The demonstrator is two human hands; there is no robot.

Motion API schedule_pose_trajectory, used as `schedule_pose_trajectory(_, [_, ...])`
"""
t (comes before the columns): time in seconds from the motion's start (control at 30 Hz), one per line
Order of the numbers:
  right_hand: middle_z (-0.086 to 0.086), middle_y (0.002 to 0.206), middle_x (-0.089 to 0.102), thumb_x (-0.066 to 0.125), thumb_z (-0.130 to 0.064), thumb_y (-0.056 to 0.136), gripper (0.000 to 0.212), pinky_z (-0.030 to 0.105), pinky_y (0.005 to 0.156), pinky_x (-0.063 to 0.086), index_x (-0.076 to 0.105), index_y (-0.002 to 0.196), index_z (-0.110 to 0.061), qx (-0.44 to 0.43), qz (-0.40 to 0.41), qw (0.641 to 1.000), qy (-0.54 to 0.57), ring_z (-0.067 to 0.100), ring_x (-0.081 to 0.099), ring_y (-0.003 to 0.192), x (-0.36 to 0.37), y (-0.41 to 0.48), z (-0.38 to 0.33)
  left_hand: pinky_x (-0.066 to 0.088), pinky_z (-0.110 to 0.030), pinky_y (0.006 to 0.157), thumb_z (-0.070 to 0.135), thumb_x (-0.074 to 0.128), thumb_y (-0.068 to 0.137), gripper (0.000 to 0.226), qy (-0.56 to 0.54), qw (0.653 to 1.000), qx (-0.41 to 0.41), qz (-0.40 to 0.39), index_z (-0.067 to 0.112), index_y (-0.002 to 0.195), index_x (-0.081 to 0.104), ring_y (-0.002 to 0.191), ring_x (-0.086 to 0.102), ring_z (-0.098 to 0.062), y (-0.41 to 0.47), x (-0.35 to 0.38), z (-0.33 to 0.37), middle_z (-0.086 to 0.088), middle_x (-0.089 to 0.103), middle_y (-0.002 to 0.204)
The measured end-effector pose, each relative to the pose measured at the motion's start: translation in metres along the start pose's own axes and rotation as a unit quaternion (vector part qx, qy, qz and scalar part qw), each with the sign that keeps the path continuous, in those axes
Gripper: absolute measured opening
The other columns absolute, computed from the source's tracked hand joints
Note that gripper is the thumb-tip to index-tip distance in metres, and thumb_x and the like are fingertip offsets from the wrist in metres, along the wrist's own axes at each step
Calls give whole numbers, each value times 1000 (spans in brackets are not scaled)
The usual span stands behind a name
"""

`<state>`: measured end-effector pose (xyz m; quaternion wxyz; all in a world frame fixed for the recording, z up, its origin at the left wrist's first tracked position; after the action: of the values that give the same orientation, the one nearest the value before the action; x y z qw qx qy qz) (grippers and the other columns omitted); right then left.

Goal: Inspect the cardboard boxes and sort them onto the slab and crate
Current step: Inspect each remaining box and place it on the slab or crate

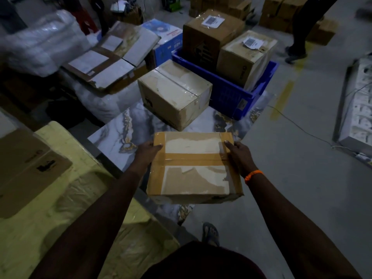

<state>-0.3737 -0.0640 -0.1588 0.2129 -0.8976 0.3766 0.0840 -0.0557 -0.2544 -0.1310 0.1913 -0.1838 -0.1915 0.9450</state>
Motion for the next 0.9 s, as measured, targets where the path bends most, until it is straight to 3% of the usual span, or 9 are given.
schedule_pose_trajectory(0.07, [22,96,71,66,-70,82,68,48,81,55,70,97,-3,-18,-6,1000,-2,31,67,83,1,-6,-7,56,-46,87,25,70,93,15,-22,1000,-3,7,15,105,72,98,70,-33,-6,2,3,-14,74,106])
schedule_pose_trajectory(0.17, [13,99,74,64,-76,82,68,55,89,55,73,103,-12,-35,8,999,14,32,69,94,-3,-14,-16,57,-48,88,24,70,93,6,-77,997,11,19,19,97,70,99,70,-34,-16,1,11,-14,74,103])
schedule_pose_trajectory(0.27, [2,104,74,62,-82,79,62,57,92,56,72,106,-27,-25,32,998,55,26,70,99,-11,-21,-32,57,-59,90,47,78,79,40,-124,990,40,49,16,102,70,97,72,-34,-18,-7,20,-14,75,102])
schedule_pose_trajectory(0.37, [0,108,70,59,-71,88,42,56,96,55,67,102,-33,-40,68,990,114,24,67,103,-22,-36,-55,57,-62,85,79,74,64,77,-160,982,66,79,12,99,70,92,72,-35,-13,-15,20,-15,75,96])
schedule_pose_trajectory(0.47, [2,103,68,57,-73,88,47,59,96,52,67,97,-28,-52,110,977,172,28,64,100,-35,-55,-63,57,-60,84,82,64,73,73,-190,974,81,91,12,93,72,91,72,-39,-31,-17,30,-17,75,93])
schedule_pose_trajectory(0.6, [-3,106,68,56,-78,84,47,62,101,49,69,93,-33,-32,118,967,225,25,62,106,-39,-81,-45,59,-54,87,87,62,70,73,-186,968,76,151,19,97,71,91,74,-27,-48,-26,13,-5,77,94])
schedule_pose_trajectory(0.67, [2,110,69,57,-79,84,50,58,100,51,69,91,-31,-30,128,965,227,30,62,111,-43,-92,-31,60,-46,83,79,65,75,63,-174,967,69,171,19,94,68,88,73,-23,-58,-24,7,-2,76,90])
schedule_pose_trajectory(0.8, [1,100,67,64,-79,80,42,51,88,51,66,78,-37,-20,152,962,225,27,62,104,-54,-111,-5,44,-7,56,38,67,95,21,-118,970,87,194,17,94,63,74,59,3,-81,-16,5,15,64,79])
schedule_pose_trajectory(0.9, [-3,106,69,59,-53,100,22,55,96,54,69,89,-36,-34,140,966,216,24,64,110,-57,-118,3,45,-7,59,39,67,95,20,-101,972,95,190,20,98,60,76,61,4,-89,-15,-5,16,63,84])
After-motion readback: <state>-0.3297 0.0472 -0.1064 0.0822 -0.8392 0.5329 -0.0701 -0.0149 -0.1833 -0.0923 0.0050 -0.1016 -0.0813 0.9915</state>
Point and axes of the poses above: each hand's wrist, its own y-axis towards the middle knuckle, its own x-axis out of the palm, z = x × y, the point moved 9 cm from there along y, towards the middle knuckle
